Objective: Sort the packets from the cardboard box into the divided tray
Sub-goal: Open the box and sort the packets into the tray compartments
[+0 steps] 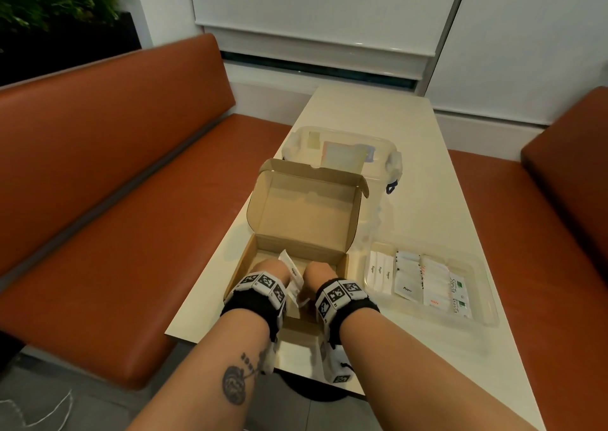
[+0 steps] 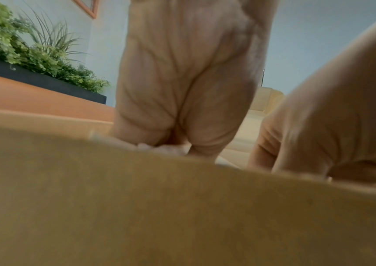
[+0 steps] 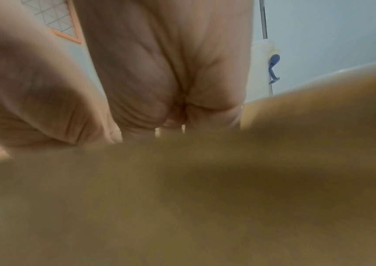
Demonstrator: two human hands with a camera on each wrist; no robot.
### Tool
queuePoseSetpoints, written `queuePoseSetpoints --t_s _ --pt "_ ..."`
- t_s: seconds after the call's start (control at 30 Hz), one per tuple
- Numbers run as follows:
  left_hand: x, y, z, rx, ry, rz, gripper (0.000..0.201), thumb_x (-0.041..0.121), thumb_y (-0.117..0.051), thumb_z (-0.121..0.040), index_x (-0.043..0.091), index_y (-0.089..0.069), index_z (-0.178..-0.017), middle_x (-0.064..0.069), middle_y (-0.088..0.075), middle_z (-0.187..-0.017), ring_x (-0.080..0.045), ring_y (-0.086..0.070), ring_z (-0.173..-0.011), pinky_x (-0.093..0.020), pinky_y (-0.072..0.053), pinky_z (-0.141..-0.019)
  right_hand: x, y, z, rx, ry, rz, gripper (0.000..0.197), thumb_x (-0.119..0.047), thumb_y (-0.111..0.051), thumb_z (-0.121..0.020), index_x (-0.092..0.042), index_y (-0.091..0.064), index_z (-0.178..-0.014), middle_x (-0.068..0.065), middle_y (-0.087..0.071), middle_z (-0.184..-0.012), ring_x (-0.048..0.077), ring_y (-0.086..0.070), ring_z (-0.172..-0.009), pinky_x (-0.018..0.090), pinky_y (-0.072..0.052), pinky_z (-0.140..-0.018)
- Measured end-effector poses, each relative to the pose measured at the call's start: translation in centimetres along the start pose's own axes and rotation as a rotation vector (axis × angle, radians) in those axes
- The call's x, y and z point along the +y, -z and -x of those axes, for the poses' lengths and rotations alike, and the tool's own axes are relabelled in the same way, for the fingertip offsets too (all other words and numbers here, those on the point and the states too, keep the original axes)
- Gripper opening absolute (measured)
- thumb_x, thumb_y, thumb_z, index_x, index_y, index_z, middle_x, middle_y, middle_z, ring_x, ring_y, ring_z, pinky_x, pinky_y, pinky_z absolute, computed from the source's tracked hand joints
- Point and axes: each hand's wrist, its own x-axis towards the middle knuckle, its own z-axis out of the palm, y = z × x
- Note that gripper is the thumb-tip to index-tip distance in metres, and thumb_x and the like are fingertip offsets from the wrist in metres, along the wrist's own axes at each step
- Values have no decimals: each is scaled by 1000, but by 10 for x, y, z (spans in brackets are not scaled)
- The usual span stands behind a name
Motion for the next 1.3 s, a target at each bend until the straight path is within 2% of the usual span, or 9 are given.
queuePoseSetpoints --t_s 0.23,0.33,0.43,0.53,0.63,0.9,1.1,1.2,1.3 --pt "11 17 -6 229 55 426 29 10 -41 -96 2 -48 -122 -19 -57 -122 -34 -56 -111 -38 -45 -83 13 18 10 59 40 -313 31 -20 -77 -76 1 -66 -94 14 -68 -91 25 -64 -82 33 -52 -80" --pt "11 18 -7 289 -30 547 27 12 -40 -96 1 -46 -120 -20 -58 -118 -37 -56 -108 -39 -45 -80 21 26 15 60 43 -572 26 -14 -77 -76 -10 -55 -64 5 -55 -62 17 -54 -53 26 -49 -59" --pt "12 20 -8 300 -140 721 34 19 -39 -99 -3 -47 -123 -24 -57 -119 -39 -56 -108 -40 -45 -83 31 32 20 49 75 -709 29 -13 -77 -77 -11 -51 -64 2 -54 -60 11 -48 -46 18 -43 -49" --pt "14 19 -8 293 -226 938 35 25 -41 -99 -3 -50 -118 -17 -61 -89 -32 -59 -82 -37 -43 -73 40 33 24 23 125 -761 35 -14 -78 -76 -13 -47 -58 -3 -52 -48 7 -47 -40 13 -39 -41" --pt "22 17 -4 303 -316 997 31 35 -46 -97 6 -54 -98 -8 -52 -74 -19 -51 -60 -38 -46 -69 44 33 26 -6 172 -756 38 -15 -78 -76 -14 -47 -54 -3 -51 -45 10 -50 -44 13 -41 -43" --pt "59 13 19 177 -402 1065 47 53 -56 -87 11 -64 -109 -6 -70 -96 -24 -66 -88 -39 -55 -82 77 46 31 79 169 -820 21 -12 -79 -74 -8 -62 -63 -1 -60 -52 8 -55 -45 15 -50 -52" --pt "108 1 36 58 -493 987 50 61 -61 -79 16 -67 -99 2 -73 -89 -11 -45 -48 -22 -37 -46 128 56 41 172 107 -869 28 -15 -81 -72 -12 -56 -59 2 -59 -56 17 -60 -62 29 -56 -74" --pt "135 -10 41 -1 -551 987 40 46 -73 -75 11 -65 -93 0 -69 -80 -11 -39 -43 -21 -32 -42 158 62 50 218 79 -903 32 -15 -81 -72 -15 -56 -53 -3 -60 -47 12 -60 -53 20 -53 -58" --pt "159 -23 43 -12 -576 917 21 22 -79 -73 15 -65 -87 -3 -57 -67 -12 -38 -44 -21 -31 -44 182 64 56 277 36 -876 43 -14 -81 -71 -15 -43 -52 5 -54 -51 21 -57 -58 28 -48 -64"
